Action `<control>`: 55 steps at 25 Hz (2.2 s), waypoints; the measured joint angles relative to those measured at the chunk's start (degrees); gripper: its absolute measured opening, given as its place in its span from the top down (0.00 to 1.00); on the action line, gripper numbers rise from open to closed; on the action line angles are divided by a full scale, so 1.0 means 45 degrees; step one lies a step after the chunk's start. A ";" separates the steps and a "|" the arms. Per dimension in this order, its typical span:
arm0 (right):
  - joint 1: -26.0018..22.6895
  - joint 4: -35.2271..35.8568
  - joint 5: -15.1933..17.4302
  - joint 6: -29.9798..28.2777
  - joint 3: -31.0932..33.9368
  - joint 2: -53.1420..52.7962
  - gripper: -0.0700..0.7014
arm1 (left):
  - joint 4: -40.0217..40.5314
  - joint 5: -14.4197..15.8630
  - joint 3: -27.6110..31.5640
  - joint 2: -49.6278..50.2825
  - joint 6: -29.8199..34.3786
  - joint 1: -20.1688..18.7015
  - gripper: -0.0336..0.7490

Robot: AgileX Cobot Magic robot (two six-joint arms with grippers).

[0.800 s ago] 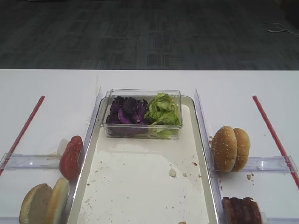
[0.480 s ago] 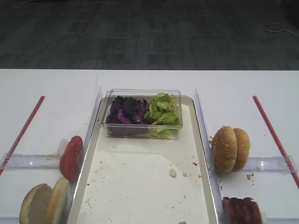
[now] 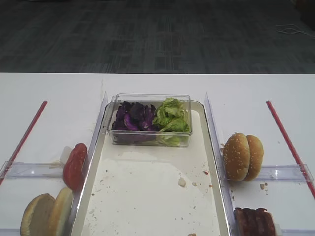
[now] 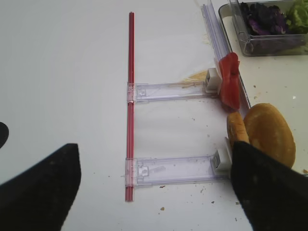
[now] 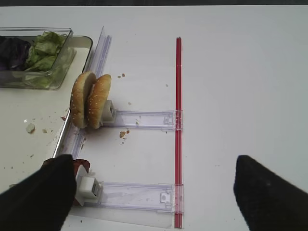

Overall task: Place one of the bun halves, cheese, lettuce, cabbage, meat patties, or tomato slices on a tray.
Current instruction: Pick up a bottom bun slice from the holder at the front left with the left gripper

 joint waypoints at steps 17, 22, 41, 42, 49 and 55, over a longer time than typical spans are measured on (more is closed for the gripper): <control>0.0000 0.0000 0.0000 0.0000 0.0000 0.0000 0.02 | 0.0231 0.0000 0.0000 0.3811 -0.0203 0.0000 0.17; 0.0000 0.0000 0.0000 0.0000 0.0000 0.0000 0.02 | 0.0459 -0.0050 0.0000 0.7211 -0.0254 0.0000 0.17; 0.0000 0.0000 0.0000 0.0000 0.0000 0.0000 0.02 | 0.0647 -0.0276 -0.0099 1.2174 -0.0152 0.0000 0.17; 0.0000 0.0000 0.0000 0.0000 0.0000 0.0000 0.02 | 0.0647 -0.0299 -0.0124 1.2193 -0.0152 0.0000 0.17; 0.0000 0.0000 0.0000 0.0000 0.0000 0.0000 0.02 | 0.0647 -0.0489 -0.1517 1.2652 -0.0152 0.0000 0.17; 0.0000 0.0000 0.0000 0.0000 0.0000 0.0000 0.02 | 0.0647 -0.0242 -0.3044 1.4476 -0.0124 0.0000 0.17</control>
